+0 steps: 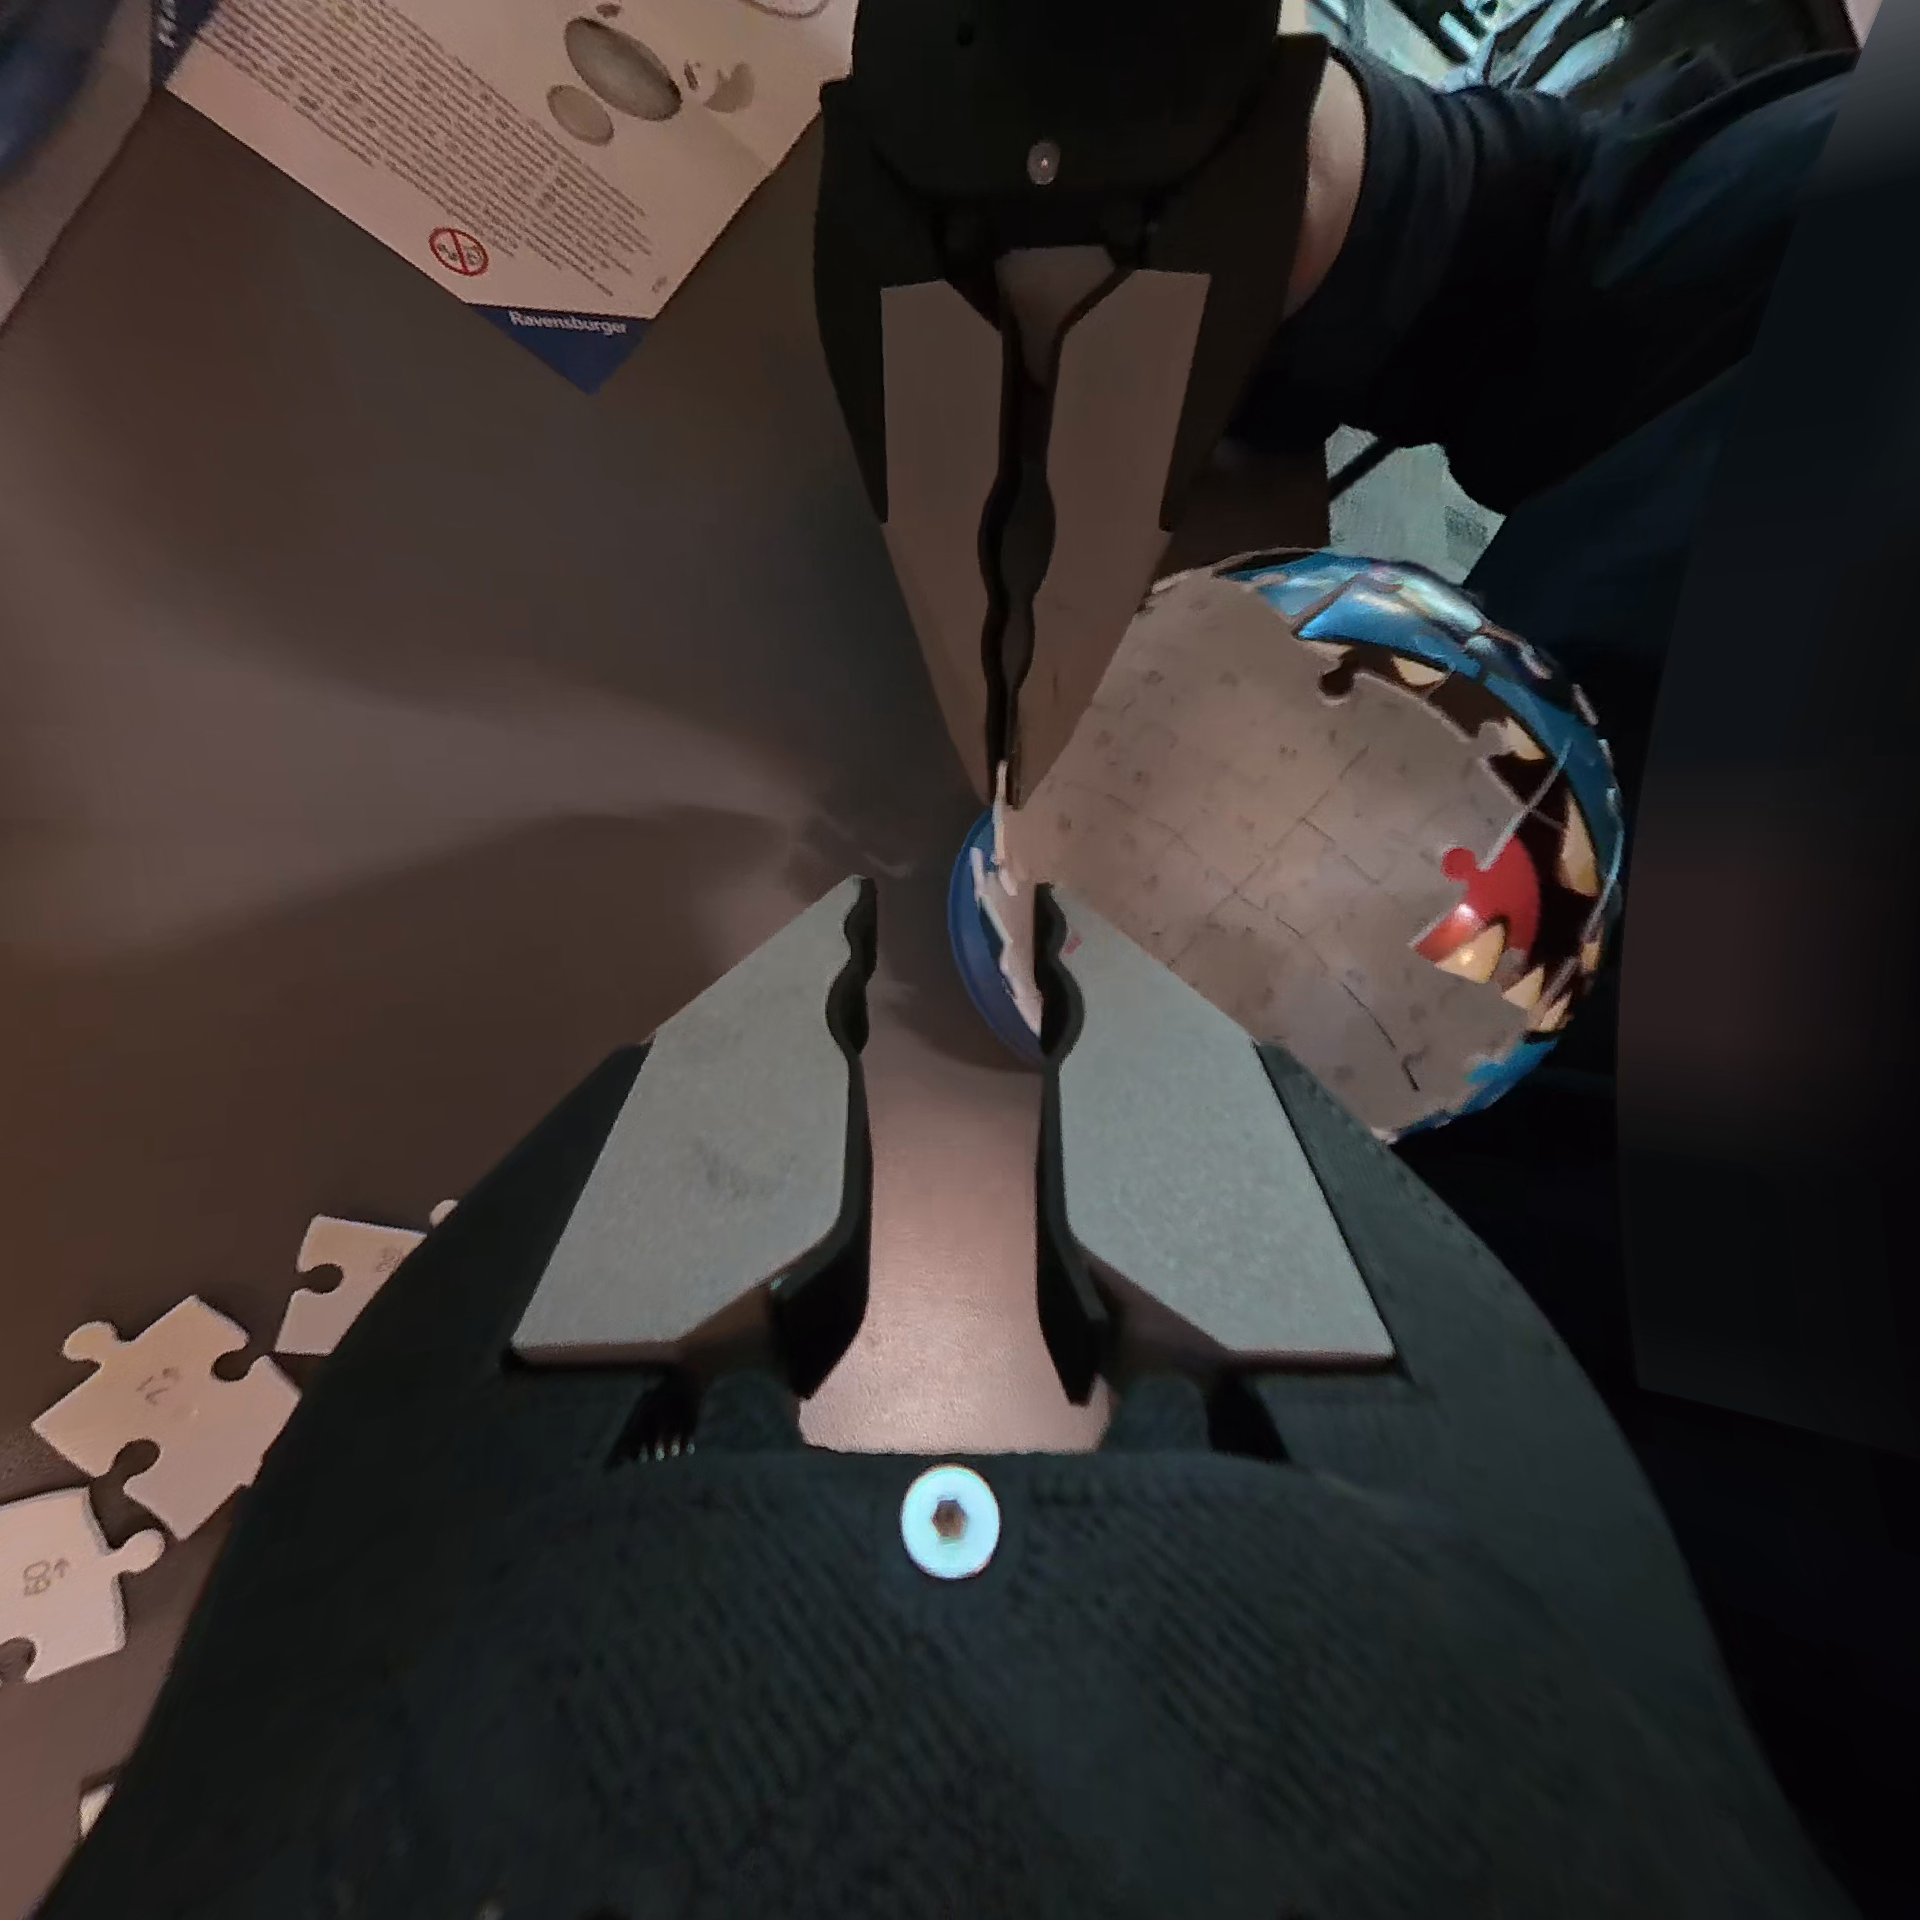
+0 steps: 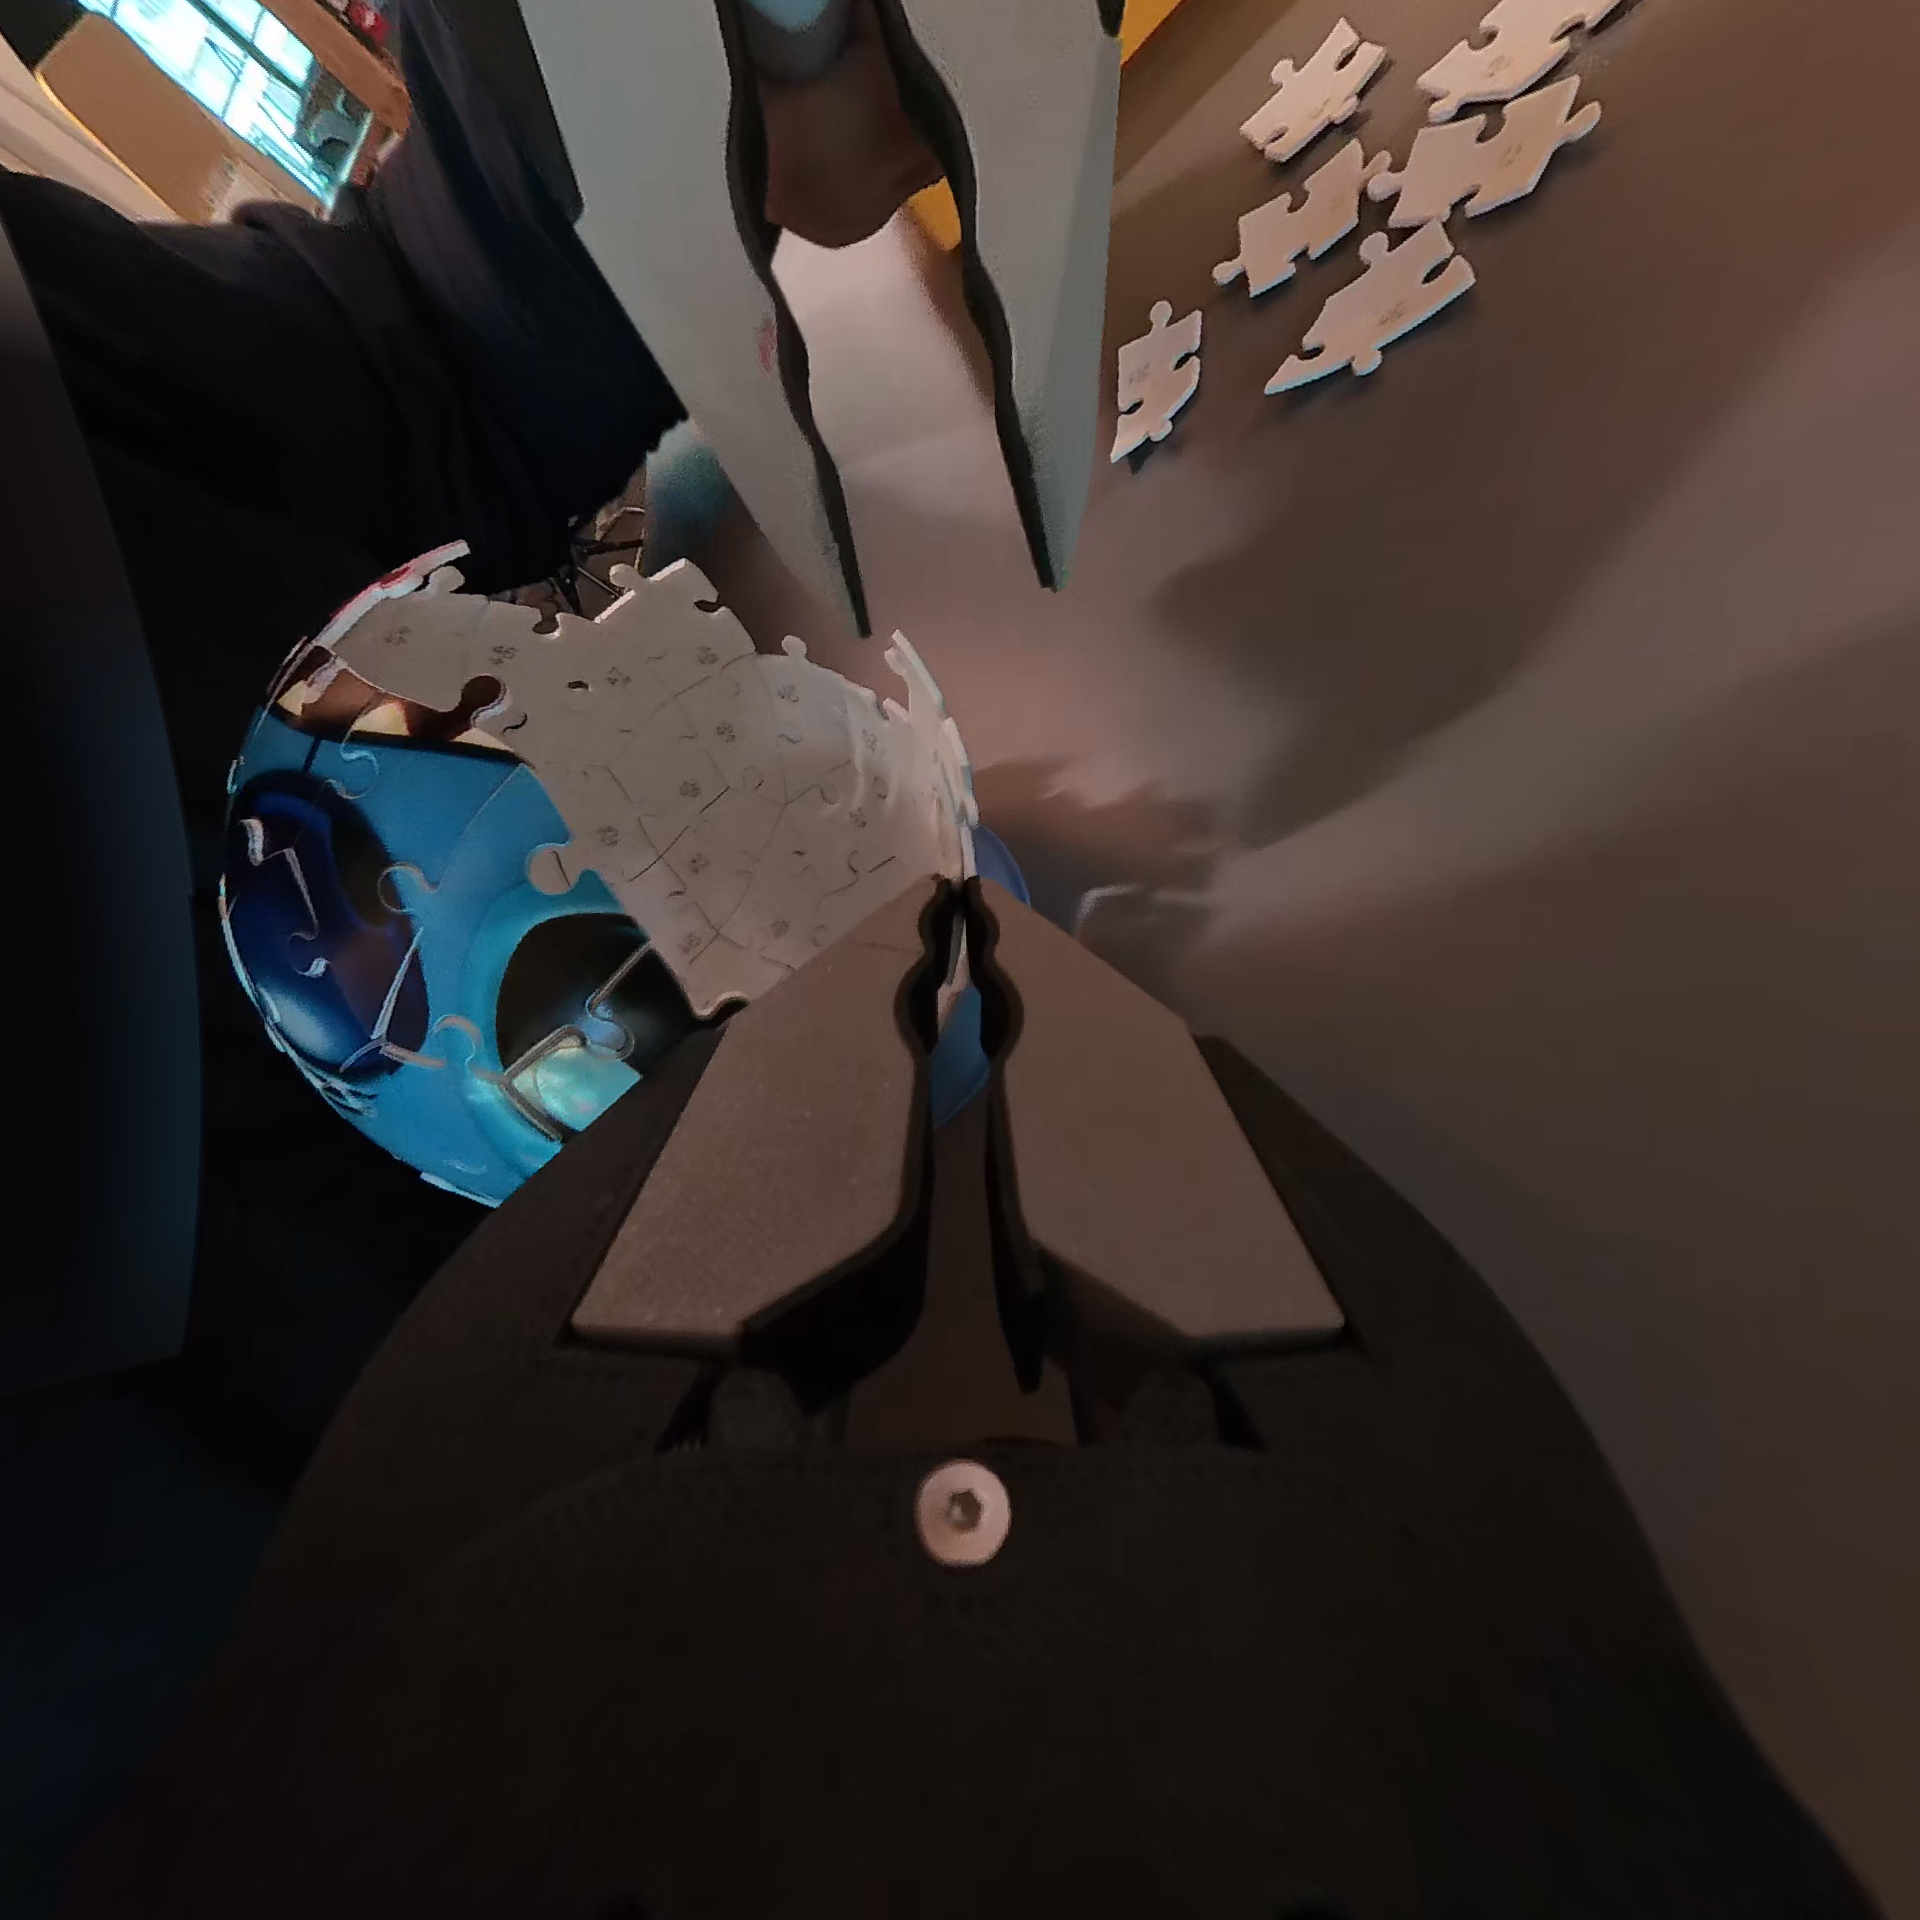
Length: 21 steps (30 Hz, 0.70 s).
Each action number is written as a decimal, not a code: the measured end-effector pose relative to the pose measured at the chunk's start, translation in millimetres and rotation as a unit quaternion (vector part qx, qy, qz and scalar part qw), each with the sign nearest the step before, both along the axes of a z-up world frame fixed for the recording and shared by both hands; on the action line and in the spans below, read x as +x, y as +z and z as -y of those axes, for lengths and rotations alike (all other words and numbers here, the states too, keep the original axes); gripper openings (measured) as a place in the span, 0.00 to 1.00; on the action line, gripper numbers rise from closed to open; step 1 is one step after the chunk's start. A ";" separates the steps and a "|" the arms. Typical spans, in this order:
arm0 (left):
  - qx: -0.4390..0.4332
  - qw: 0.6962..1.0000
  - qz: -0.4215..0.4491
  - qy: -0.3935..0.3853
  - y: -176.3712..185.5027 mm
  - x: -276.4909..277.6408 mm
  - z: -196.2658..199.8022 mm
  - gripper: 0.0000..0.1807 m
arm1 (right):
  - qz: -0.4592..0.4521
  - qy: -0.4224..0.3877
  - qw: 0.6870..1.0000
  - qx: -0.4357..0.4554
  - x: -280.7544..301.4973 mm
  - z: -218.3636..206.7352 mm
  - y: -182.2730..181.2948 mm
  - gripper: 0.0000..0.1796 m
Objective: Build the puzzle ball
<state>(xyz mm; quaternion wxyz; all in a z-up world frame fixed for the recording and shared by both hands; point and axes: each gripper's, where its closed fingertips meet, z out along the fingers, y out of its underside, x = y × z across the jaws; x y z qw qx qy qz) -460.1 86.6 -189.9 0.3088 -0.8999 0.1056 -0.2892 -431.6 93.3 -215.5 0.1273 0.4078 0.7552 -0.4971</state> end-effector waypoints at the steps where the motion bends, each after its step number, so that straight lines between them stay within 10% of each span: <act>1: -0.005 1.000 0.003 -0.007 0.1 3.2 0.3 0.15 | 0.000 0.001 1.000 0.002 0.2 0.2 -0.3 0.00; 21: -0.142 0.986 -0.022 -0.089 -23.8 16.4 0.1 0.13 | -0.005 -0.007 1.000 0.017 -1.2 -1.1 0.1 0.00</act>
